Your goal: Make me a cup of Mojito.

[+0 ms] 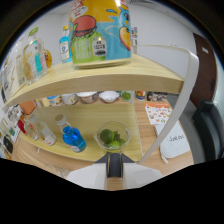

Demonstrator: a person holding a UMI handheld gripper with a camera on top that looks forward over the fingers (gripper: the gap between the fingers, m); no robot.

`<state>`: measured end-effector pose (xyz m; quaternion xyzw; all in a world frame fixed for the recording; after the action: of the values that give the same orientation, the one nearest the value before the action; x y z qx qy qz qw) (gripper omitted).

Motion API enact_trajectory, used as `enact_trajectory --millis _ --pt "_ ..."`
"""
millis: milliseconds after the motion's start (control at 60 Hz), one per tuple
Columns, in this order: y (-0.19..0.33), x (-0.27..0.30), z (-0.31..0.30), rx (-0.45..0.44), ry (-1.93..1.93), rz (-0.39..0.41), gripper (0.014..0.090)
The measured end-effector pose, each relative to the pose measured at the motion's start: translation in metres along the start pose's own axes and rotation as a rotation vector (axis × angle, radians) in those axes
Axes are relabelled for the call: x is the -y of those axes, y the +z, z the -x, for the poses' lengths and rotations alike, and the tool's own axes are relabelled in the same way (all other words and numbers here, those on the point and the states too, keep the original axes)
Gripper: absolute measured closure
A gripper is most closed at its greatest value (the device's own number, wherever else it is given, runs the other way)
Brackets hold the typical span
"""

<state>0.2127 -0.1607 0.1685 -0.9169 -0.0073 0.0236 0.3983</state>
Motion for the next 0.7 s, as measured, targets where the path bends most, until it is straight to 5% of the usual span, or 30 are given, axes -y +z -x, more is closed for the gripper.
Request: enact_trajectory --millis 383,700 --pt "-0.005 0.002 -0.004 -0.033 0.003 -0.024 0.0896" --pt "-0.060 -0.001 0.025 -0.023 0.008 -0.113 0.0898"
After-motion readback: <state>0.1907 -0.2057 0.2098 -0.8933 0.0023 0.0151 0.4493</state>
